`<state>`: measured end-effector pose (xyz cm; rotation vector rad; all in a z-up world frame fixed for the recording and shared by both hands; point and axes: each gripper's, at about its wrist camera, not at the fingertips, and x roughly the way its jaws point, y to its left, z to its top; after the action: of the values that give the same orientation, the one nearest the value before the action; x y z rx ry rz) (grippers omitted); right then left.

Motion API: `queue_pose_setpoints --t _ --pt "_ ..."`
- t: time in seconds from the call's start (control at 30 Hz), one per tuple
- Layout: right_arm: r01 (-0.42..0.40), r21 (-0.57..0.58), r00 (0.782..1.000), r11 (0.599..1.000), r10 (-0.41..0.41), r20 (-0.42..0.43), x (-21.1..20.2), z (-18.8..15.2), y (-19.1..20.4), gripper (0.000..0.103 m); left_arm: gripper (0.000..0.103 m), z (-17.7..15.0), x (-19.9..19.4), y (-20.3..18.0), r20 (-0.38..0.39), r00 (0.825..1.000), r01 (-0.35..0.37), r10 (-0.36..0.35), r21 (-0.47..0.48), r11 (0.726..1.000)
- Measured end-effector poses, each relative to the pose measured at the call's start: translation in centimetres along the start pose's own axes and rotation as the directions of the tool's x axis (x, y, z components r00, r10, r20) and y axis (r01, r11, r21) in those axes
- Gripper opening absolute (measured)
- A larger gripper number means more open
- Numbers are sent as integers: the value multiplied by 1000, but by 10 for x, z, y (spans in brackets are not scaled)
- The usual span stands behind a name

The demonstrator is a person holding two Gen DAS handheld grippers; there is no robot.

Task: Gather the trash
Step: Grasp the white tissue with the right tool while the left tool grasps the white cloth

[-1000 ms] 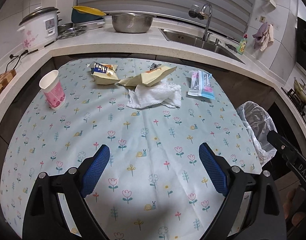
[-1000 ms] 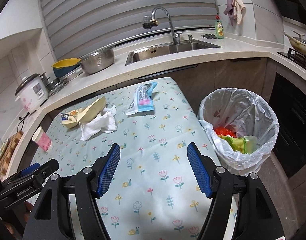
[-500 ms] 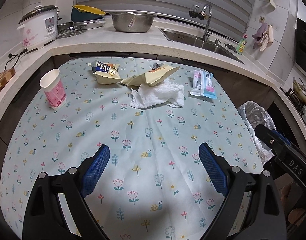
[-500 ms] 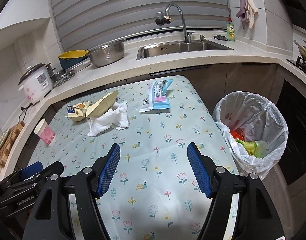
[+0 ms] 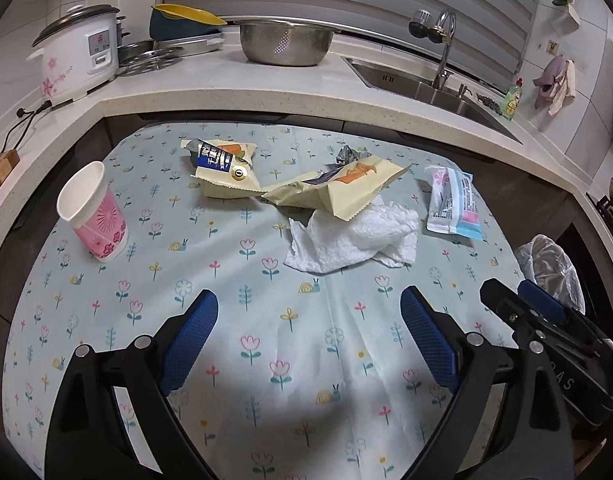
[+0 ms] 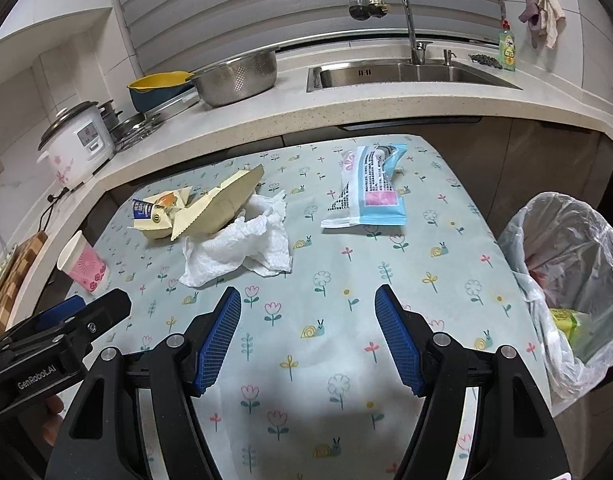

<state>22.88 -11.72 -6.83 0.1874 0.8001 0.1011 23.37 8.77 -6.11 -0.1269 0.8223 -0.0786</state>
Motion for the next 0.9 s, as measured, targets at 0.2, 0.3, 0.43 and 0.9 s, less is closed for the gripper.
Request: queue_pose_setpoints --t 0.2,0.3,0.43,0.9 --pt "-45 -1 998 999 45 -53 42 11 -3 46 91 12 48 2 -59 998 37 -38 -20 999" --pt "-63 -15 995 998 62 -83 61 14 -2 43 90 15 67 4 -72 996 49 -52 -39 998" --pt "-87 -25 991 996 84 -108 81 18 1 43 82 19 87 6 -87 995 53 -57 -49 997" --pt "-142 -49 983 989 135 -128 106 22 20 6 15 22 99 4 -111 988 106 -109 -26 994"
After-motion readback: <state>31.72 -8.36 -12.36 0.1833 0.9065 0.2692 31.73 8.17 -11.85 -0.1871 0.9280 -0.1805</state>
